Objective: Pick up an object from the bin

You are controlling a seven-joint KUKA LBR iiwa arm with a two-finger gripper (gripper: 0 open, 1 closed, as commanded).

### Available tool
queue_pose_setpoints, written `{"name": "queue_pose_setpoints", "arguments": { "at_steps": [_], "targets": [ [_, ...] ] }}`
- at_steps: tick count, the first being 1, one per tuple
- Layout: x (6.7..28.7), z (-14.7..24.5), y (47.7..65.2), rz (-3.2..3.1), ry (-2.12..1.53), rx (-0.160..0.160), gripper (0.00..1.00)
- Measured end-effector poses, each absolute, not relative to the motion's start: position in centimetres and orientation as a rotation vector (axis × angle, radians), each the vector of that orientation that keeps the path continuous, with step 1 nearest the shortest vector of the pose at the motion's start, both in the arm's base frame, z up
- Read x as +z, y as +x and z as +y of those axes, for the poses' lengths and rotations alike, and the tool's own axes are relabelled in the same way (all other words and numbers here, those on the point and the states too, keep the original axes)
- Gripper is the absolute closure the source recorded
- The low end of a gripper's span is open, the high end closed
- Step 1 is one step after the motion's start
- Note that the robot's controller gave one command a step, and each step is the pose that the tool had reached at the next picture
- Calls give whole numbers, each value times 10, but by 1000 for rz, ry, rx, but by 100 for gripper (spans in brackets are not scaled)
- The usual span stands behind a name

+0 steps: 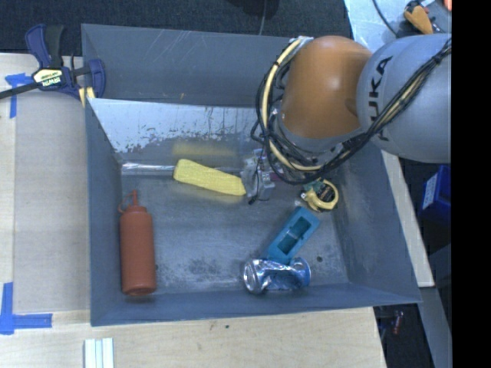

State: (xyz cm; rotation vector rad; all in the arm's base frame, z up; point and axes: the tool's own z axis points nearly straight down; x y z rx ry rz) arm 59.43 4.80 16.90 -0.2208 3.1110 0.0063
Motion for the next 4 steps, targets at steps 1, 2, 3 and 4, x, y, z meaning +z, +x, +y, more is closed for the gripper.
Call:
{"name": "queue_pose_setpoints", "arguments": {
  "at_steps": [1,2,3,4],
  "targets": [
    [116,13,602,3072,-541,3,100],
    [114,-14,591,3078,-496,3,100],
    [72,-46,615,3096,-322,7,100],
    [90,-103,592,3006,-795,-5,0]
  ]
}}
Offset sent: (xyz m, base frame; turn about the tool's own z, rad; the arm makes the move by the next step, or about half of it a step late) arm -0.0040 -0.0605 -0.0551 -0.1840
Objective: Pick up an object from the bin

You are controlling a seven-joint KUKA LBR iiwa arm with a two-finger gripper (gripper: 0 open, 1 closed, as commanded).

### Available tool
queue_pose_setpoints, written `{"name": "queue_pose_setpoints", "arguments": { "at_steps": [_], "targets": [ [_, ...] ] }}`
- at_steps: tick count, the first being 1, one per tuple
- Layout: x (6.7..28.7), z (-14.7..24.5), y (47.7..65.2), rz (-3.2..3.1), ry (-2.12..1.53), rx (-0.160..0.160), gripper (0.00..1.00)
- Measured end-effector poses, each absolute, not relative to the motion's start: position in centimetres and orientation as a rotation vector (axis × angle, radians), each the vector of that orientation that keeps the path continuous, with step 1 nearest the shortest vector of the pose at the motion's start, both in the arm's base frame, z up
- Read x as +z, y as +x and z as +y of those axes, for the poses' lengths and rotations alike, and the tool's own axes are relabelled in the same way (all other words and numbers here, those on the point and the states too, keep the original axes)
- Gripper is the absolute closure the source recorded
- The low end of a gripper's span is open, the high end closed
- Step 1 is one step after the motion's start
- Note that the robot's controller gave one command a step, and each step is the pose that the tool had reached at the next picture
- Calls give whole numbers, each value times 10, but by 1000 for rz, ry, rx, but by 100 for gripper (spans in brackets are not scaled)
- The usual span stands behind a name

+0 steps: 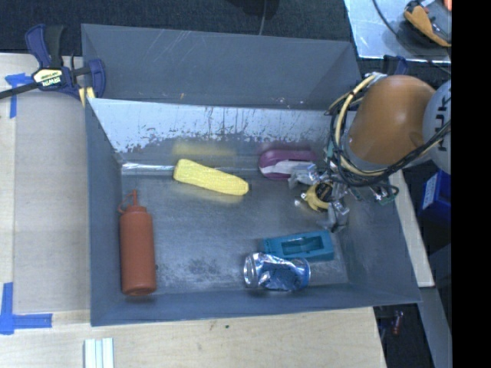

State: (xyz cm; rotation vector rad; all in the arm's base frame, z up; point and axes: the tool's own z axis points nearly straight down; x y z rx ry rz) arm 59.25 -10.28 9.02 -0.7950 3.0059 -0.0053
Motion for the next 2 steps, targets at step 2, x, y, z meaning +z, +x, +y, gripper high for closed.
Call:
{"name": "queue_pose_setpoints", "arguments": {
  "at_steps": [2],
  "targets": [
    [89,-100,593,3007,-794,-1,100]
  ]
}}
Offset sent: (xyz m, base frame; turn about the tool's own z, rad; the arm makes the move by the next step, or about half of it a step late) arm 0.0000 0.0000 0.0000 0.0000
